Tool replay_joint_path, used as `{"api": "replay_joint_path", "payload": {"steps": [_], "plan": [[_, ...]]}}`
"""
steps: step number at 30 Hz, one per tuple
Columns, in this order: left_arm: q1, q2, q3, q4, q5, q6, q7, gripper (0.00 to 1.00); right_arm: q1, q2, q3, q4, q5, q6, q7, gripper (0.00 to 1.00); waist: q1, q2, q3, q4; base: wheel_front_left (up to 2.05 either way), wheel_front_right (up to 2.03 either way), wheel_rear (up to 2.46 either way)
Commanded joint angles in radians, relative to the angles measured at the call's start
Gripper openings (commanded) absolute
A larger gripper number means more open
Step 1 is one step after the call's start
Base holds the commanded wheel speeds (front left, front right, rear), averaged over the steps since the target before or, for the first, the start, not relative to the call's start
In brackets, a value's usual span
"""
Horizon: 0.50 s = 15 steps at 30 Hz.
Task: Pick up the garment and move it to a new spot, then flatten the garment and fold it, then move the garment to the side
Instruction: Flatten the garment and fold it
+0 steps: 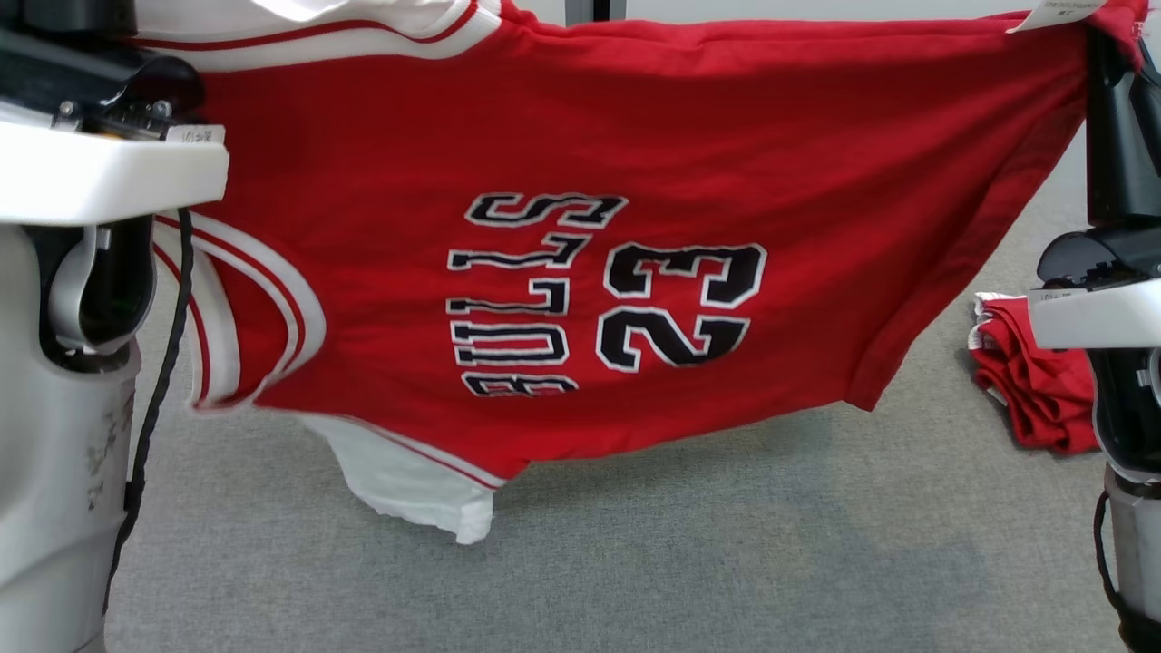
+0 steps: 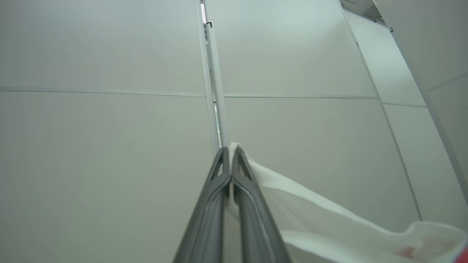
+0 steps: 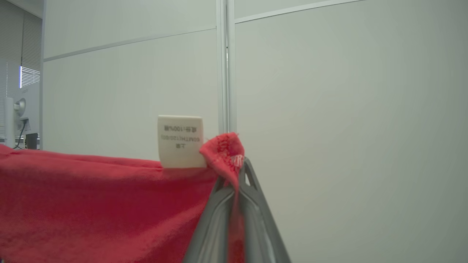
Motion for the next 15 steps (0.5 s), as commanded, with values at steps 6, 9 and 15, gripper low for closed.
{"api": "replay_joint_path", "payload": {"steps": [6,9,15], "plan": [[-0.102,-0.005,-0.022,0.157,-0.024,-0.031,0.002,0.0,-0.076,0.008,0.0,0.068,0.013,0.0,-0.013,0.0,0.0,0.0,0.049,-0.009,0.0,0.0,0.0],[-0.178,-0.002,-0.028,0.258,-0.029,-0.049,-0.022,0.0,-0.158,0.021,0.009,0.126,0.015,0.0,-0.021,0.0,0.0,0.0,0.098,-0.014,0.0,0.0,0.0],[-0.378,-0.013,-0.066,0.476,-0.032,-0.072,-0.091,0.0,-0.388,0.032,0.042,0.303,-0.01,0.0,-0.074,0.0,0.0,0.0,0.201,-0.02,0.0,0.0,0.0]]}}
